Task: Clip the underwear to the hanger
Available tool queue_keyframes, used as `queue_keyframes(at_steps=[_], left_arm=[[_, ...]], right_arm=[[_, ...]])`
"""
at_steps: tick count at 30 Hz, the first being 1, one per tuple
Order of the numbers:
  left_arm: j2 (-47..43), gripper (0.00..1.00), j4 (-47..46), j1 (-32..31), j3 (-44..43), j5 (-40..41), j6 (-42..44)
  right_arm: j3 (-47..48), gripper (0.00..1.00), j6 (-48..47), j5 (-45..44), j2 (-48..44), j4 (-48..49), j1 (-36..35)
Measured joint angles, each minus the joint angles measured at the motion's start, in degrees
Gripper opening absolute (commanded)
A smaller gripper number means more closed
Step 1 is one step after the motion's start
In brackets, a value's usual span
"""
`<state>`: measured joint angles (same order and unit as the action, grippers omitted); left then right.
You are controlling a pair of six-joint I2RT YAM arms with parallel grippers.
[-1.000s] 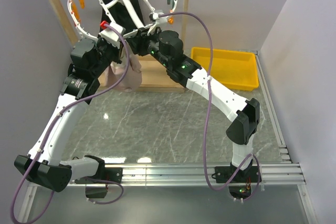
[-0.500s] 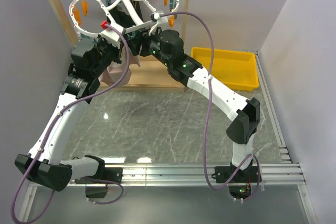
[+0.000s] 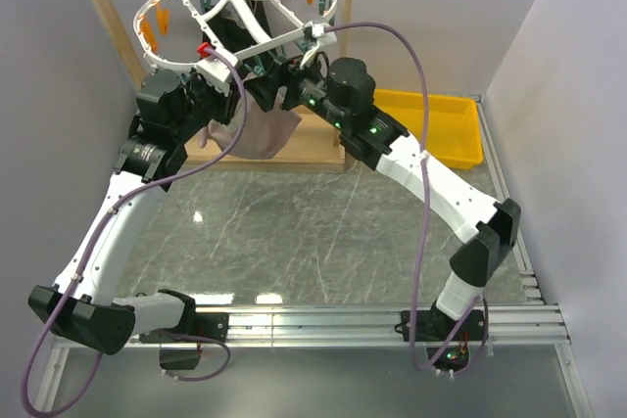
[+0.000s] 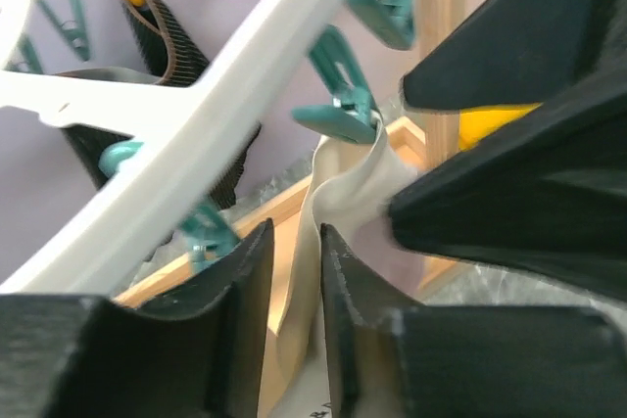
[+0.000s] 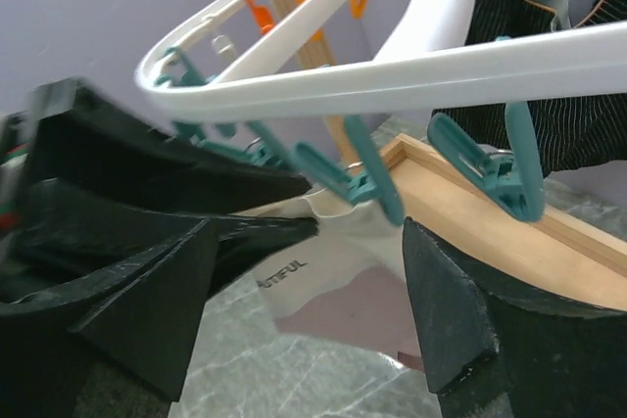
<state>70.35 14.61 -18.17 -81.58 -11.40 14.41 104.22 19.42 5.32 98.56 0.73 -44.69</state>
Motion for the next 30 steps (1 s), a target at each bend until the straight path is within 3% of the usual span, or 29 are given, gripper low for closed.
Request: queue_keyframes(at_steps=[6, 15, 22, 30], left_arm=[[-0.02, 0.53, 3.72, -0.02, -0.61, -3.45, 0.00], [-0.22, 0.99, 11.30, -0.02, -3.13, -9.42, -0.92], [-2.10, 0.99, 17.94, -0.02, -5.07, -12.48, -3.76], [-9.77, 0.99, 21.44, 0.35, -2.32, -9.29, -9.20]], right_arm=[[-6.73, 0.87, -2.10, 3.54, -6.54, 1.09, 0.72], [-17.35, 0.91, -7.19, 7.82, -16.02, -1.07, 1.64], [-22.64, 0.93, -12.61, 8.26, -24.98, -5.51, 2.36], [-28.83, 0.93, -16.83, 6.16, -35.58, -10.27, 5.68]])
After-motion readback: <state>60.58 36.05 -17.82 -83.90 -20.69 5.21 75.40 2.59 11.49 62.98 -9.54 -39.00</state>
